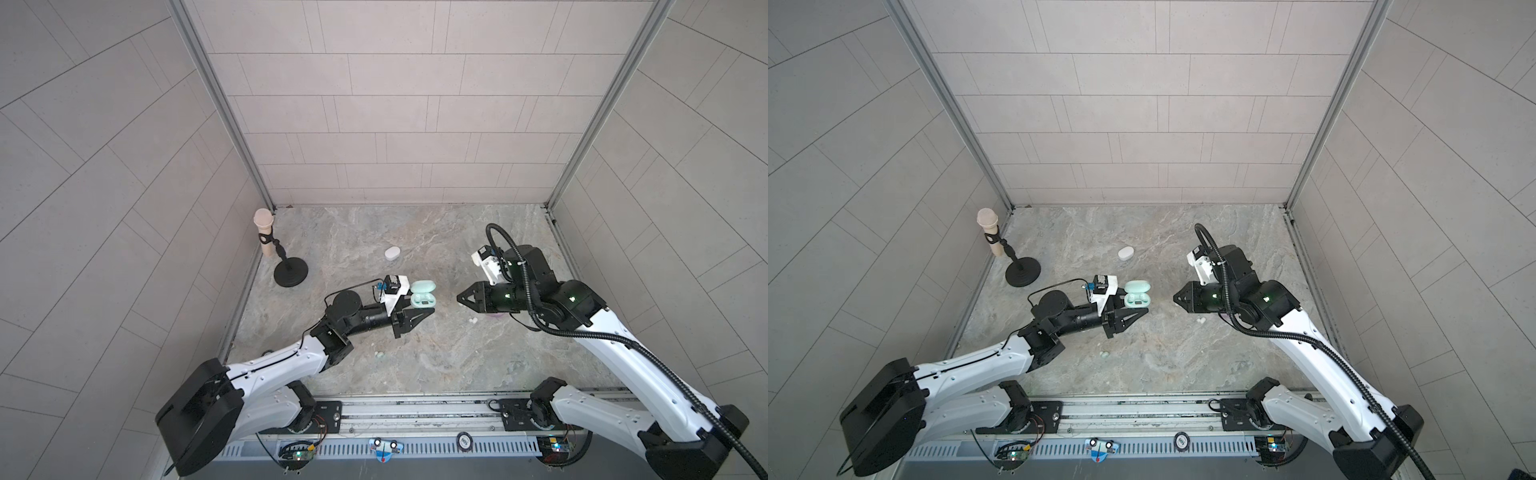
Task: Insert wireless bluetooth earbuds into charging case
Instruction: Insert the wireless bluetooth earbud into the charging case.
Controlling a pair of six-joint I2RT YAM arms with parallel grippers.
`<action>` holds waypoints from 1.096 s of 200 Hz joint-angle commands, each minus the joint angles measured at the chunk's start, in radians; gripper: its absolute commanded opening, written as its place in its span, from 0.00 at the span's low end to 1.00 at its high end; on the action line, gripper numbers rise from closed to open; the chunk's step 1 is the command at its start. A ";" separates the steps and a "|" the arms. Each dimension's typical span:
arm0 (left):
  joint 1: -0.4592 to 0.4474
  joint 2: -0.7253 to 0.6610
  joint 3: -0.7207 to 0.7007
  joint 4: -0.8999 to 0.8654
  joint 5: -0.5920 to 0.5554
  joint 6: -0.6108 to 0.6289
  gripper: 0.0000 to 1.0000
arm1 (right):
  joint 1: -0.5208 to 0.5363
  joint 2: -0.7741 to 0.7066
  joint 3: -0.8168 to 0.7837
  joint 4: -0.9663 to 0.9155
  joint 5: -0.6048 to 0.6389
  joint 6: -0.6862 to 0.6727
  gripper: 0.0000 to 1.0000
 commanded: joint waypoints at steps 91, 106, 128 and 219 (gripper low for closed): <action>-0.061 0.126 0.158 0.042 0.095 0.022 0.10 | -0.009 -0.050 0.041 0.173 -0.262 0.061 0.08; -0.069 0.129 0.165 0.040 0.100 0.020 0.10 | -0.003 -0.049 0.043 0.178 -0.265 0.060 0.08; -0.079 0.128 0.176 0.029 0.105 0.024 0.10 | 0.008 -0.042 0.044 0.189 -0.267 0.063 0.08; -0.088 0.101 0.177 0.023 0.108 0.028 0.10 | 0.028 -0.031 0.034 0.171 -0.263 0.055 0.08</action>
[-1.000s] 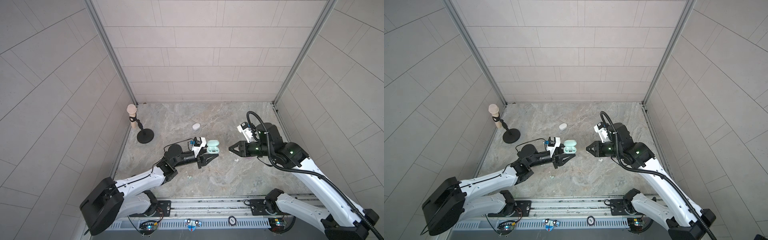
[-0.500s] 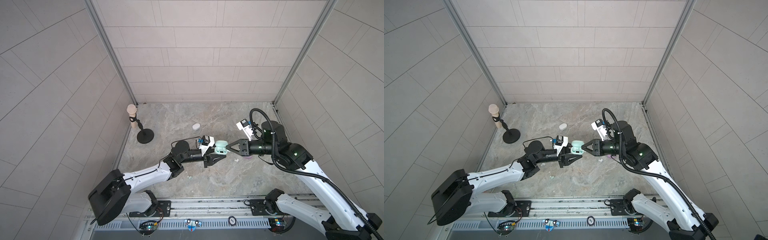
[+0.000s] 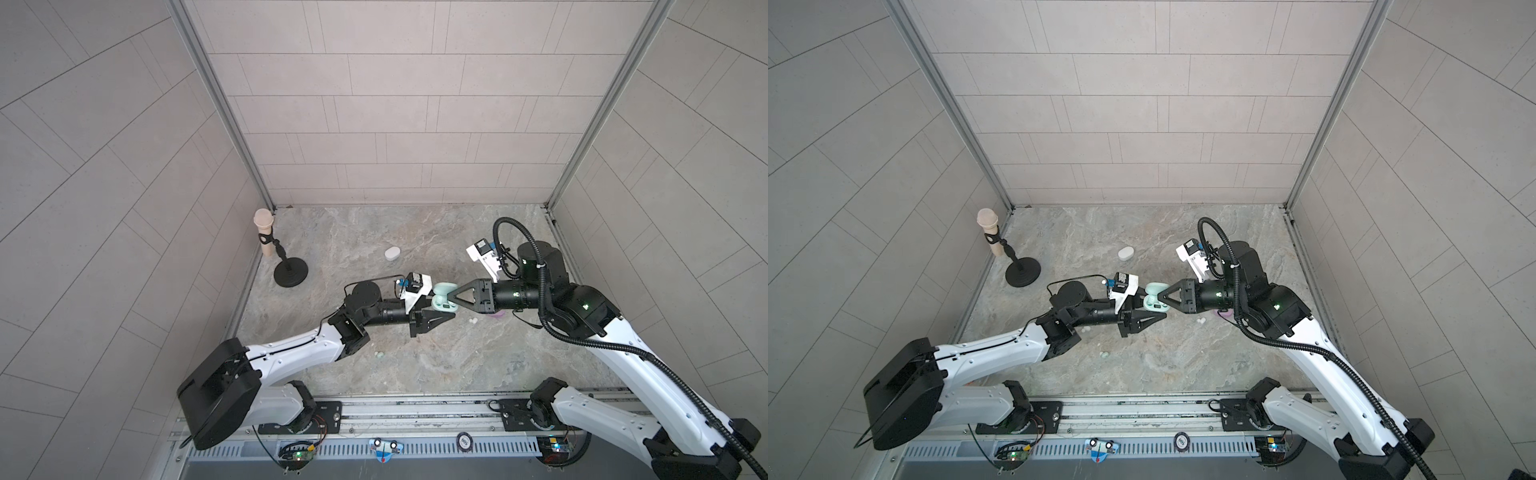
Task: Insert wireless bluetooth earbuds into charging case
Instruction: Insert the wireless bluetooth earbud into the charging case.
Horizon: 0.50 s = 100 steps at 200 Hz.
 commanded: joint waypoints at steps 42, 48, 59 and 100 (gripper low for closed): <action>-0.007 -0.044 0.021 0.022 0.014 0.020 0.09 | 0.010 -0.003 0.004 0.008 -0.003 -0.006 0.09; -0.008 -0.045 0.022 0.022 0.015 0.020 0.09 | 0.011 -0.002 0.003 0.006 0.000 -0.007 0.08; -0.007 -0.048 0.019 0.022 0.017 0.020 0.09 | 0.012 0.000 0.004 0.003 0.002 -0.011 0.09; -0.007 -0.047 0.015 0.020 0.017 0.020 0.09 | 0.013 0.000 0.016 -0.002 0.018 -0.017 0.26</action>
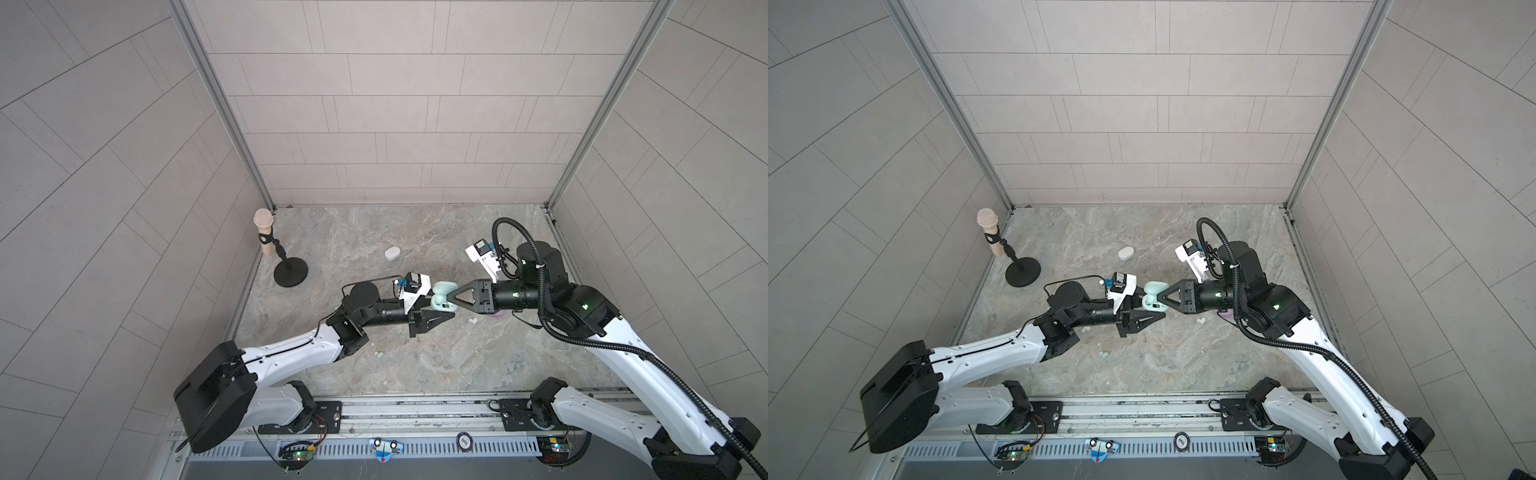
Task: Insert wireless bluetooth earbuds into charging case
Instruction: Insert the wireless bluetooth earbud into the charging case.
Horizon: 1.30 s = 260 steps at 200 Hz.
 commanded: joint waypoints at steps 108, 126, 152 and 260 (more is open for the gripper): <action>-0.008 -0.014 0.005 0.041 0.026 0.011 0.09 | 0.018 0.030 0.107 -0.088 0.071 -0.076 0.56; -0.008 -0.014 0.005 0.043 0.027 0.010 0.09 | 0.023 0.034 0.111 -0.092 0.079 -0.077 0.61; -0.008 -0.010 0.005 0.044 0.028 0.007 0.09 | 0.029 0.039 0.123 -0.090 0.087 -0.080 0.67; 0.077 -0.067 -0.096 0.067 -0.047 -0.011 0.09 | 0.047 -0.008 0.156 -0.218 0.107 -0.127 0.78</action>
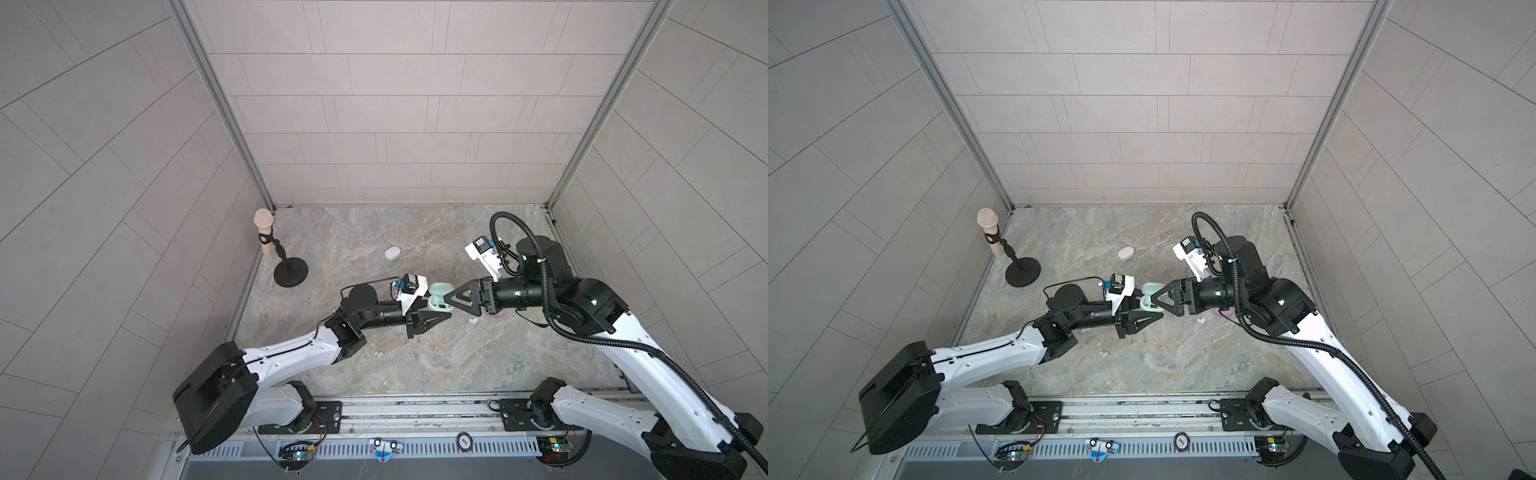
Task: Insert wireless bluetooth earbuds into charging case
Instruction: Insert the wireless bluetooth earbud into the charging case, then rotate the wireless bluetooth earbud at the bottom-center of the table.
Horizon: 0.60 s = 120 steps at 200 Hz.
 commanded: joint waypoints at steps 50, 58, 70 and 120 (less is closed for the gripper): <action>0.152 -0.143 -0.080 -0.028 -0.047 0.014 0.08 | 0.062 -0.094 -0.116 -0.043 0.118 -0.047 0.80; 0.171 -0.159 -0.082 -0.043 -0.050 0.016 0.08 | 0.094 -0.092 -0.147 -0.030 0.165 -0.053 0.80; 0.204 -0.182 -0.077 -0.078 -0.056 0.032 0.08 | 0.155 -0.077 -0.193 0.000 0.229 -0.065 0.80; 0.357 -0.201 -0.024 -0.150 -0.037 0.060 0.07 | 0.426 0.122 -0.300 0.185 0.506 -0.146 0.79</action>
